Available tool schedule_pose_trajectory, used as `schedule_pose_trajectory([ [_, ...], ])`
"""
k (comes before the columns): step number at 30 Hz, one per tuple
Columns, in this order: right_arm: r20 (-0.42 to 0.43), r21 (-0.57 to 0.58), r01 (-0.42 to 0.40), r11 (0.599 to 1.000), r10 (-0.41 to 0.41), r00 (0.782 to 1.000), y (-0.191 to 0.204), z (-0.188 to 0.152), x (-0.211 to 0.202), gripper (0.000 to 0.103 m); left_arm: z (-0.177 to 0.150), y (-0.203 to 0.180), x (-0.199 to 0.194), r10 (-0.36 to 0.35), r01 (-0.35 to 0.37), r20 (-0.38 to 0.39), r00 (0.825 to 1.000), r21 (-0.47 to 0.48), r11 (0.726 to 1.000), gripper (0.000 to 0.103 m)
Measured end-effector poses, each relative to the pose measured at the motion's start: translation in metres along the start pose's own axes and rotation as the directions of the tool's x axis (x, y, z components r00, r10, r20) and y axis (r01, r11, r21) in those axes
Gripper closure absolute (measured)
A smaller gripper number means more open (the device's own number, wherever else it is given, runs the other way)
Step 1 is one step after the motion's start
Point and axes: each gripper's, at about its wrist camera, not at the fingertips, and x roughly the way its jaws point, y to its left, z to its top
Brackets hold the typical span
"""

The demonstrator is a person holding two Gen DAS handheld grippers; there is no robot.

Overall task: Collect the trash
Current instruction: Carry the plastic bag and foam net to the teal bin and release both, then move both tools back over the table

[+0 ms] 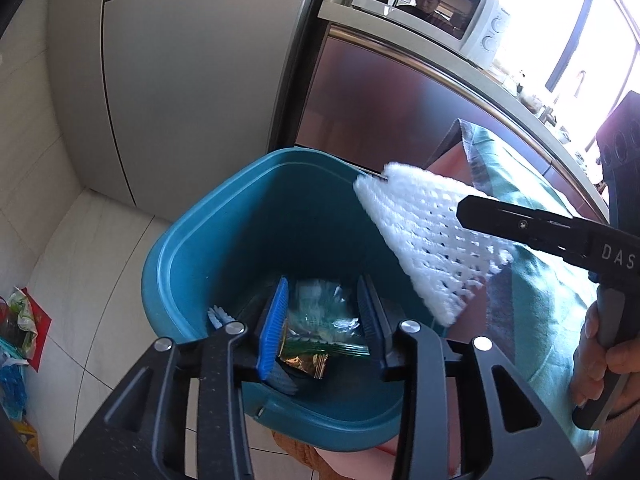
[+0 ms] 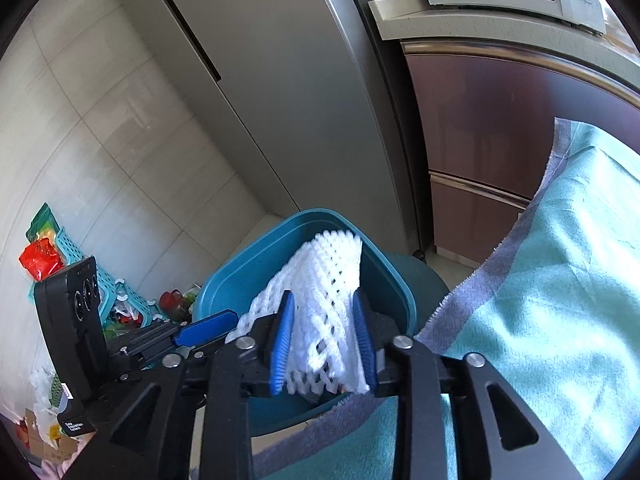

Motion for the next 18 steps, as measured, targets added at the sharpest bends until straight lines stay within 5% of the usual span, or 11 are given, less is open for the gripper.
schedule_pose_trajectory([
  [11, 0.019, 0.017, -0.018, 1.000, 0.018, 1.000, -0.008, -0.001, -0.006, 0.066, -0.001, 0.000, -0.010, 0.000, 0.000, 0.028, 1.000, -0.013, 1.000, 0.068],
  [18, 0.072, -0.007, -0.029, 1.000, 0.030, 0.997, -0.009, -0.012, -0.037, 0.064, -0.002, -0.016, -0.033, -0.017, 0.015, 0.080, 0.997, 0.026, 1.000, 0.059],
])
